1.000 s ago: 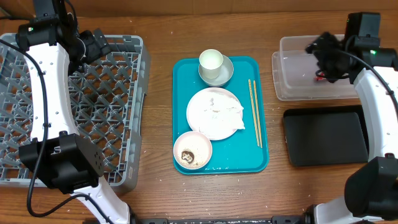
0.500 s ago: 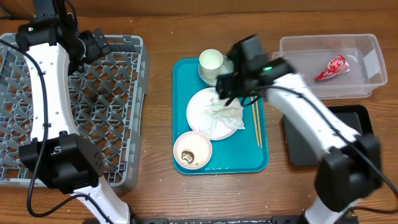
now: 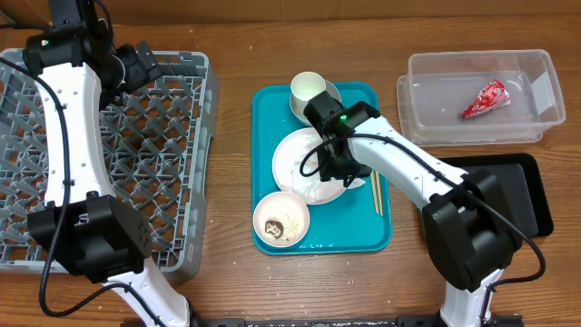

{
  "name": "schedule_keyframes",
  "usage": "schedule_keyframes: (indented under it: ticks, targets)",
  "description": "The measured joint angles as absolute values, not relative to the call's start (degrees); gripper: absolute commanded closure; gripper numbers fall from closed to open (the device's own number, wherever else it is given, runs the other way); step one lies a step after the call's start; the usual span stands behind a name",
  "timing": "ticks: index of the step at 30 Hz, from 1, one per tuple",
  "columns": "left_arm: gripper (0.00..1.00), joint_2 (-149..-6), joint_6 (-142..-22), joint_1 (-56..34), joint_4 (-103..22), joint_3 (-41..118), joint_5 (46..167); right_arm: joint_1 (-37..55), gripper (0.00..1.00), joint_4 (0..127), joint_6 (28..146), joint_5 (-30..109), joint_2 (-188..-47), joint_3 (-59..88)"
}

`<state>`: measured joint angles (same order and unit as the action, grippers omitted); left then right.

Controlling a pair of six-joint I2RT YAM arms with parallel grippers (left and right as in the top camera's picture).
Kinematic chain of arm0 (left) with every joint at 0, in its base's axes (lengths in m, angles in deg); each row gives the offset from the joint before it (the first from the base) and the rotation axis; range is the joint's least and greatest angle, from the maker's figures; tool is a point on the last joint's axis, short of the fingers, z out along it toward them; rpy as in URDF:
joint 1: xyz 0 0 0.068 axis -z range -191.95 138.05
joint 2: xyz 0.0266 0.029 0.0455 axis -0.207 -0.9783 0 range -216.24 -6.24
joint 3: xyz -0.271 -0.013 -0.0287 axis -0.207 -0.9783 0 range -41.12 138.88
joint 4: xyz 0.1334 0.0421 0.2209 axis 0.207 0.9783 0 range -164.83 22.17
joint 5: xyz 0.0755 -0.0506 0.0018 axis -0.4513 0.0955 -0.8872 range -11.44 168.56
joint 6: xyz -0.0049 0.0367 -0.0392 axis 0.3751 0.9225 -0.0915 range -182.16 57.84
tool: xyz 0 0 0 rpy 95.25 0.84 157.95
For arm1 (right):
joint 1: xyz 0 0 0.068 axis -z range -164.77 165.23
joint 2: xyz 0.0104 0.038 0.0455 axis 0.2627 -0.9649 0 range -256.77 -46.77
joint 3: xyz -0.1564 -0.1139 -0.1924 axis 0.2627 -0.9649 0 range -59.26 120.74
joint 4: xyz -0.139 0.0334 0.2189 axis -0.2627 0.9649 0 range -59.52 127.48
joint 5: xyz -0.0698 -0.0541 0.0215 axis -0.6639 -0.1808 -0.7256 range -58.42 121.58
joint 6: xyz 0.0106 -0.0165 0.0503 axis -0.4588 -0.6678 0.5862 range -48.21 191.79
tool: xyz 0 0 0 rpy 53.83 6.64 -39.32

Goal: Sort waste into correct bins and load items into the dishwasher
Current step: 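Grasp the white tissue from the plate with the right gripper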

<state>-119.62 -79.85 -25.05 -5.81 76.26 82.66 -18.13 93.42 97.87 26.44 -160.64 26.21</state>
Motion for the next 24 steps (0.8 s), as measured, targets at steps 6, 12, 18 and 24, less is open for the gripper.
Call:
schedule_keyframes:
  ticks: [6,12,18,24]
  targets:
    - [0.00,-119.62,-79.85,-25.05,-5.81,76.26,82.66,-18.13,0.35,90.10,101.83,27.42,-160.81,26.21]
    - [0.00,-119.62,-79.85,-25.05,-5.81,76.26,82.66,-18.13,0.46,90.10,102.68,29.21,-163.79,26.21]
    - [0.00,-119.62,-79.85,-25.05,-5.81,76.26,82.66,-18.13,0.96,90.34,103.10,29.87,-165.58,26.21]
    - [0.00,-119.62,-79.85,-25.05,-5.81,76.26,82.66,-18.13,0.96,93.29,103.27,29.41,-165.58,26.86]
